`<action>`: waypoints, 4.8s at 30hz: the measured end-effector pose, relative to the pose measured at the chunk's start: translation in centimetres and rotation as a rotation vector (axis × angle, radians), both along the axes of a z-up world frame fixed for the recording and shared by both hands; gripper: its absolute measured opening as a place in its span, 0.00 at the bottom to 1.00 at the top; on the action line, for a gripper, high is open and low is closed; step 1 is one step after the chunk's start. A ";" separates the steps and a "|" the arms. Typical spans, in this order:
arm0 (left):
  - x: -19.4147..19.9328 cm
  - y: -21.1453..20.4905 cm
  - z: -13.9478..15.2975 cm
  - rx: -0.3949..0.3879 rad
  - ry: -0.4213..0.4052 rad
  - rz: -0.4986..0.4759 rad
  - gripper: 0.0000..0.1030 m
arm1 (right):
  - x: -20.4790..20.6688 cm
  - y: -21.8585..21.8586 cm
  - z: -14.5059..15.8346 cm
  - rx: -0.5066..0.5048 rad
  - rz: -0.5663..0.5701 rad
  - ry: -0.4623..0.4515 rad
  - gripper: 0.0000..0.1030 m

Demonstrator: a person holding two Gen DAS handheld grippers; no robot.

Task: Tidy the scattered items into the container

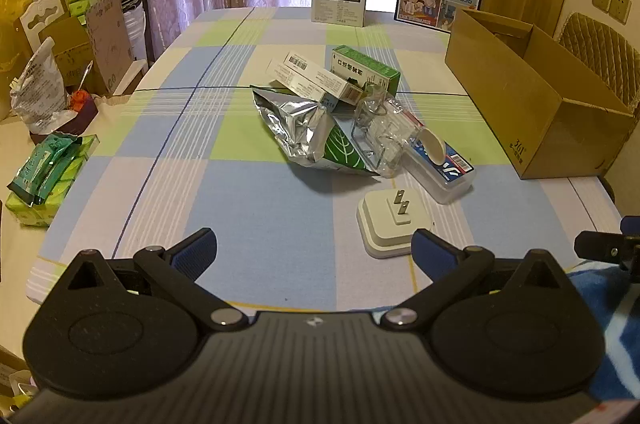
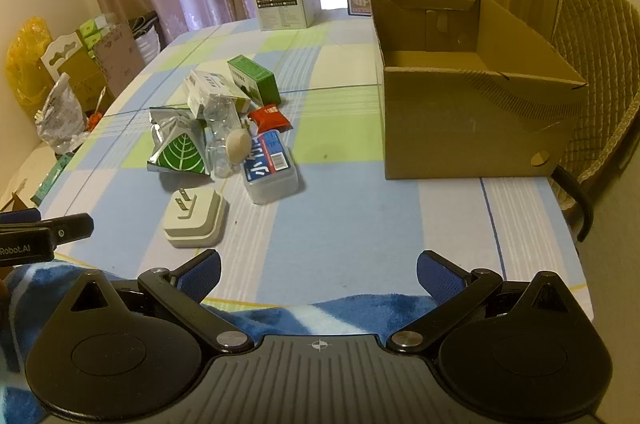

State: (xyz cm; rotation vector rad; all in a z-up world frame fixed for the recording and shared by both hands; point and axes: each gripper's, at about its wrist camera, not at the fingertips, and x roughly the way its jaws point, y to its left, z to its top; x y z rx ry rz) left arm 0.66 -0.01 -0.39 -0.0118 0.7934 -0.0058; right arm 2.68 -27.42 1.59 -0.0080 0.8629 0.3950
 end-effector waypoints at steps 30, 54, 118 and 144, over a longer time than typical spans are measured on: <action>0.1 0.3 -0.4 -0.013 0.016 0.002 0.99 | 0.1 -0.1 -0.2 -0.003 0.002 0.004 0.98; 0.4 0.4 -0.4 -0.024 0.041 0.008 0.99 | 0.0 0.1 -0.5 -0.011 0.004 0.023 0.98; 14.4 -2.3 -6.8 -0.038 0.403 -0.158 0.61 | 11.5 8.1 -3.9 -0.231 0.453 0.149 0.86; 14.5 -0.7 -7.0 -0.097 0.386 -0.134 0.58 | 14.1 10.1 -5.5 -0.167 0.367 0.276 0.52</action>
